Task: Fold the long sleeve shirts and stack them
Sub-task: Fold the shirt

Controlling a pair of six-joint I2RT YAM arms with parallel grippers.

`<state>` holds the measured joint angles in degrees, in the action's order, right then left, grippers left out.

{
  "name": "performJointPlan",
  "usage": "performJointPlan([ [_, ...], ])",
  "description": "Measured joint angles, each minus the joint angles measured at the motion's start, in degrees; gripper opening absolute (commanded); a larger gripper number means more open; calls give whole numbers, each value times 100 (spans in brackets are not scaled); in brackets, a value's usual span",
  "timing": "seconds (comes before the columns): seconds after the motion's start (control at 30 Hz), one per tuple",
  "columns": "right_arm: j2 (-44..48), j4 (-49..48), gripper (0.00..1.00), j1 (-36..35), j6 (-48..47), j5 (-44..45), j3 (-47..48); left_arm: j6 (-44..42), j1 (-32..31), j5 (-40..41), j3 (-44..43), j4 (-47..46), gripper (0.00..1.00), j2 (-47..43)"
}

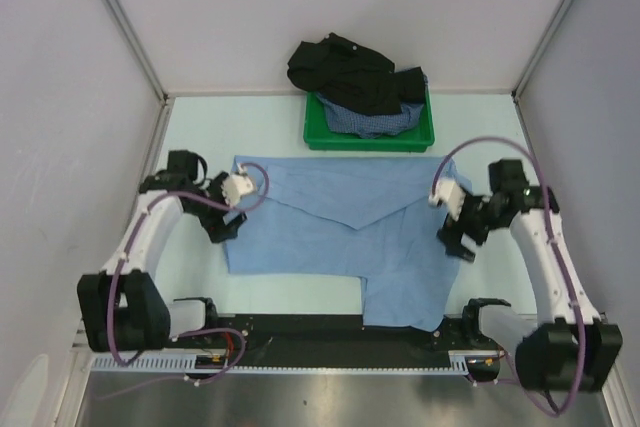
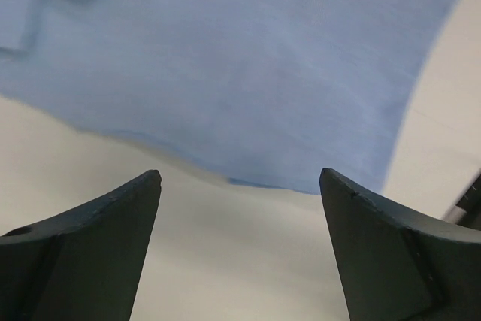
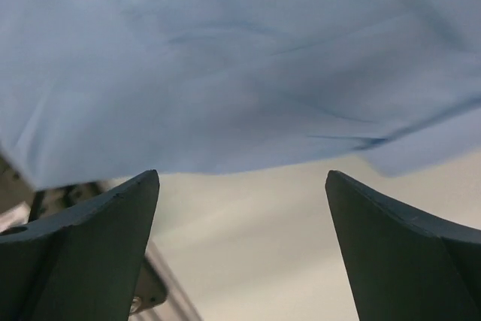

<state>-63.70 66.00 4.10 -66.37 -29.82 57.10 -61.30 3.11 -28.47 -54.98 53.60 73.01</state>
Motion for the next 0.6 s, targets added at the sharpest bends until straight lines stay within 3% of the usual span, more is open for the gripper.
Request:
performJointPlan([
  [0.1, 715, 413, 98, -1014, -192, 461, -938, -435, -450, 203, 1062, 17, 93, -643],
  [0.23, 647, 509, 93, -2022, -66, 868, -1300, -671, -942, 647, 1996, -105, 94, -1248],
  [0.43, 4, 52, 80, -2660, 428, 1237, -1436, -382, -1563, 1488, 2927, -1119, 90, -2170],
  [0.6, -232, -39, 80, -2734, 487, 1377, -1499, -433, -1578, 1657, 2953, -1189, 89, -2387],
])
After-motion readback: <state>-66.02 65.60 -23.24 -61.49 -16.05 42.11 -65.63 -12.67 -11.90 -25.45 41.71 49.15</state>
